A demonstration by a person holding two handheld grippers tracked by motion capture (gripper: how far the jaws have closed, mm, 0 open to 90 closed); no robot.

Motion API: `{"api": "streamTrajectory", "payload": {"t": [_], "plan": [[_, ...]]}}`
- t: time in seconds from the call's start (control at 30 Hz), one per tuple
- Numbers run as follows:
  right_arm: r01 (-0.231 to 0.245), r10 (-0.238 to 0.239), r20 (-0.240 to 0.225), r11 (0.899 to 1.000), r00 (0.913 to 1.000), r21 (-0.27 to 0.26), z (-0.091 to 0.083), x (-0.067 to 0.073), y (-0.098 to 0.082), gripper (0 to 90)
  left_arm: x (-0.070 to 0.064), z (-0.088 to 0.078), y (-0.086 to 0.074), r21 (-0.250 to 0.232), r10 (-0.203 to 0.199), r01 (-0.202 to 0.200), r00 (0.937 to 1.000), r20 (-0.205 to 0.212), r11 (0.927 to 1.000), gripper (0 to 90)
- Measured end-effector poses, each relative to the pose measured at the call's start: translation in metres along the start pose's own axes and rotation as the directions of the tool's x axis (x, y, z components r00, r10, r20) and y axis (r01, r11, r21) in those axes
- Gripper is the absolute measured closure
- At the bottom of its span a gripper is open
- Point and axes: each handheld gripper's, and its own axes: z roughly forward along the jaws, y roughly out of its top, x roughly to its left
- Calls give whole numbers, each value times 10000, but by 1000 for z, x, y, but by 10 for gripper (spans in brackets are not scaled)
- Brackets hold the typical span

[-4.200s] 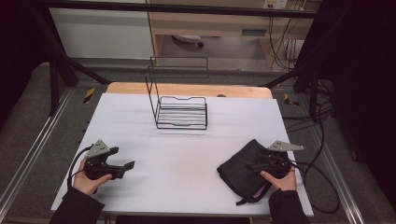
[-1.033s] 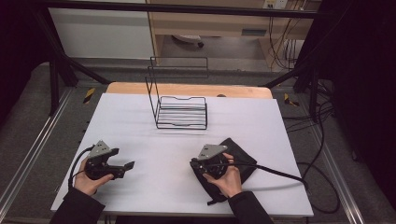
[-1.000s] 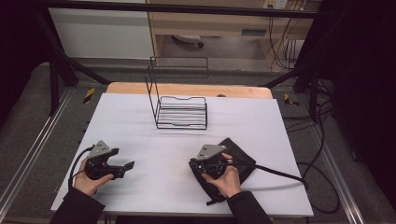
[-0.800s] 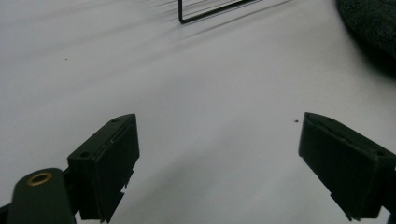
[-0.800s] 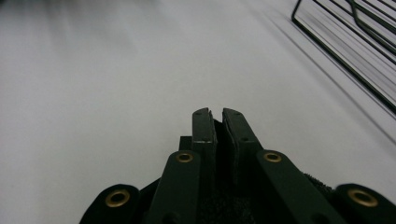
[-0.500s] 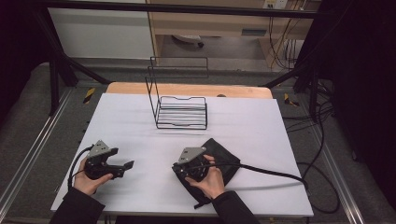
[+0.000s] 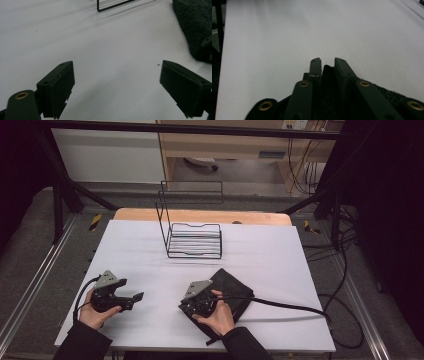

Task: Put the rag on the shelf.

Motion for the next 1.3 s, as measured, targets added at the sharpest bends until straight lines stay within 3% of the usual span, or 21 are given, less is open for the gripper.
{"api": "streamTrajectory", "payload": {"t": [0.07,0.17,0.2,0.23,0.33,0.47,0.5,0.53,0.6,0.7,0.8,0.83,0.87,0.93,0.97,1.07,1.1,1.17,1.2,1.27,1.3], "plan": [[-292,294,34,9989,9996,-374,-3,0,2,573,-1,0,1,8,-24,24,10000,40,10000,125],[-296,306,209,9986,9993,-436,-8,-2,4,507,-3,0,1,16,-81,81,10000,56,10000,126],[-367,390,423,9978,9983,-556,-17,-7,5,453,-3,0,2,28,-140,140,9999,51,9999,129],[-367,390,423,9978,9983,-556,-17,-7,5,453,-4,0,2,71,-139,138,9999,79,9999,129],[-814,901,911,9921,9918,-958,-41,-23,0,400,-9,2,6,168,-181,179,9997,156,9997,144],[-1478,1667,1706,9820,9711,-1180,-70,-45,-14,379,-16,3,11,192,-195,191,9996,212,9996,170],[-1478,1667,1706,9820,9711,-1180,-70,-45,-14,379,-19,3,14,179,-231,227,9994,243,9996,170],[-1988,2235,2155,9713,9506,-1305,-85,-55,-24,368,-25,4,19,153,-192,187,9993,320,9997,194],[-2522,2835,2529,9561,9250,-1494,-100,-64,-36,371,-28,5,21,154,-167,161,9991,388,9998,217],[-3029,3333,2973,9420,8947,-1443,-116,-72,-56,384,-41,7,30,99,-110,104,9983,575,9999,261],[-3351,3564,3183,9343,8784,-1215,-123,-75,-74,397,-59,17,42,285,128,-151,9968,791,9995,300],[-3351,3564,3183,9343,8784,-1215,-123,-75,-74,397,-59,17,42,285,128,-151,9968,791,9995,315],[-3557,3727,3263,9278,8687,-1127,-126,-76,-86,414,-64,21,45,411,240,-277,9957,893,9988,327],[-3618,3776,3269,9257,8663,-1104,-127,-76,-90,422,-72,28,50,581,346,-411,9935,1087,9975,335],[-3815,3926,3352,9188,8564,-1013,-128,-77,-99,438,-81,37,55,732,443,-539,9910,1262,9959,357],[-3996,4059,3398,9121,8484,-918,-129,-78,-105,475,-90,48,58,918,525,-669,9871,1512,9935,376],[-4245,4289,3408,9008,8366,-914,-129,-79,-109,496,-95,55,58,1098,613,-803,9841,1667,9907,385],[-4308,4338,3410,8981,8340,-888,-129,-79,-111,507,-100,66,58,1439,663,-942,9801,1871,9851,389],[-4518,4506,3398,8885,8256,-803,-127,-79,-113,530,-103,73,56,1689,643,-991,9776,2006,9806,406],[-4526,4517,3383,8880,8256,-812,-126,-79,-113,549,-106,82,52,1961,556,-1005,9734,2221,9754,418],[-4618,4587,3320,8838,8242,-747,-125,-78,-113,585,-108,87,48,2198,459,-1028,9672,2498,9701,450]]}}
